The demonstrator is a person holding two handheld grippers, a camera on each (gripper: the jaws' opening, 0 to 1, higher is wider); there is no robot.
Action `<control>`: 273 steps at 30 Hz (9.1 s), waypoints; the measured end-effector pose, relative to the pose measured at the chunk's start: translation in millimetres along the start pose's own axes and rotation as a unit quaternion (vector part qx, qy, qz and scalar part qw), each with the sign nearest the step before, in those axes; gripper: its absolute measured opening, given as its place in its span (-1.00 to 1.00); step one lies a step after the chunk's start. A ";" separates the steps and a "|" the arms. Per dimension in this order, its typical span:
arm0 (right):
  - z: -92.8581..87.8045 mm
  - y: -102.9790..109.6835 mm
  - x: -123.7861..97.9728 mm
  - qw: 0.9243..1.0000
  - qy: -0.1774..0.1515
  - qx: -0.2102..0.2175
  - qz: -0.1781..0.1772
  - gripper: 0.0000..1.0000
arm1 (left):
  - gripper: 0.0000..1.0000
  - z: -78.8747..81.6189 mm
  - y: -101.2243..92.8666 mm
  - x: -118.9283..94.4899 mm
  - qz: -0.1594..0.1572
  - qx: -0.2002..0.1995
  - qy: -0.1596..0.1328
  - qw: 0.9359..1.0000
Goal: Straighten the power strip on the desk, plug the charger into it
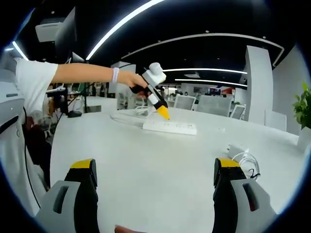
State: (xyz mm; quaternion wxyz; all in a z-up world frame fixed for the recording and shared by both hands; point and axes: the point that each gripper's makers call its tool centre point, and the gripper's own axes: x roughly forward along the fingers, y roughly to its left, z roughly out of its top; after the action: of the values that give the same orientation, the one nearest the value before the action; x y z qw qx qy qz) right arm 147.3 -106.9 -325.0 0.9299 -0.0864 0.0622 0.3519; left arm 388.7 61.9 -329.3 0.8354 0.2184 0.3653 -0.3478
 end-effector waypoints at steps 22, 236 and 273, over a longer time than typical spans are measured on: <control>-2.1 0.4 1.2 1.000 0.004 0.000 0.000 1.00 | 0.99 -13.7 -1.8 13.0 -0.017 -0.002 0.072 0.997; -14.4 -11.7 -19.1 0.999 0.011 0.009 -0.037 1.00 | 0.34 -50.8 -29.9 25.4 -0.171 0.284 0.260 0.907; -14.0 -10.2 -19.3 0.999 0.010 0.011 -0.039 1.00 | 0.37 -47.8 -22.8 28.0 -0.165 0.282 0.262 0.908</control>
State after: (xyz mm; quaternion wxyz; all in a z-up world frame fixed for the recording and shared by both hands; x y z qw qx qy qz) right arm 139.0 -129.7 -334.1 0.9430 -0.0823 0.0715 0.3143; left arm 363.7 64.6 -383.6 0.5441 0.4648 0.4884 -0.4994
